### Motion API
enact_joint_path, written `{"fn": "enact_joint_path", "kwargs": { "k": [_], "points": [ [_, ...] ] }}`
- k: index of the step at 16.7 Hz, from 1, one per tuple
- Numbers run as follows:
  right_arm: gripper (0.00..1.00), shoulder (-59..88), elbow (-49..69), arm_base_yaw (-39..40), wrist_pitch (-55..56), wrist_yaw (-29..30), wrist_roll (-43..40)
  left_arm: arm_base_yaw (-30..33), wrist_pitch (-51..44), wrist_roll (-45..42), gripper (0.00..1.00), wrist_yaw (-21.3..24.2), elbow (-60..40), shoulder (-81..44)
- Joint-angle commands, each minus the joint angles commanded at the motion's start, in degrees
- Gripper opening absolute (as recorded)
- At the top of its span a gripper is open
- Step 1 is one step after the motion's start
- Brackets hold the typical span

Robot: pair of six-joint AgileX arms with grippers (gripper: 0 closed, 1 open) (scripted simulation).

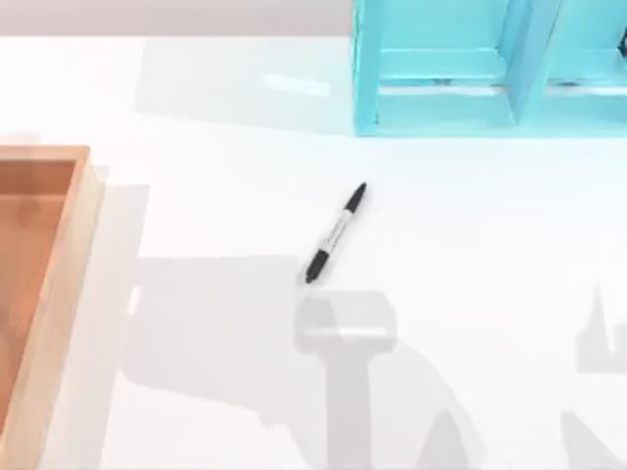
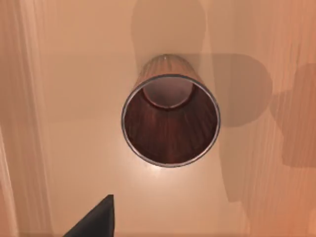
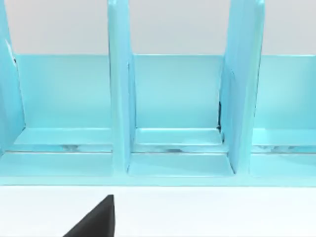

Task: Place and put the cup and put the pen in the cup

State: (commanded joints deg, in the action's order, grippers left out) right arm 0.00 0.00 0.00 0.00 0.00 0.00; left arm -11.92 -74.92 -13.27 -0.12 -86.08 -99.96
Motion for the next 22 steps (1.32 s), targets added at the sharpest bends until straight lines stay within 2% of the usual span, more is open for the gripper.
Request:
{"fn": "enact_joint_path", "kwargs": {
  "k": [8, 17, 22],
  "points": [
    [1.0, 0.0, 0.0, 0.0, 0.0, 0.0, 0.0, 0.03, -0.06, -0.1, 1.0, -0.01, -0.16, -1.48],
    [1.0, 0.0, 0.0, 0.0, 0.0, 0.0, 0.0, -0.41, 19.85, -0.48, 1.0, 0.01, 15.59, -5.42],
    [1.0, 0.0, 0.0, 0.0, 0.0, 0.0, 0.0, -0.44, 21.04, -0.52, 1.0, 0.01, 16.71, -5.69]
  ]
}}
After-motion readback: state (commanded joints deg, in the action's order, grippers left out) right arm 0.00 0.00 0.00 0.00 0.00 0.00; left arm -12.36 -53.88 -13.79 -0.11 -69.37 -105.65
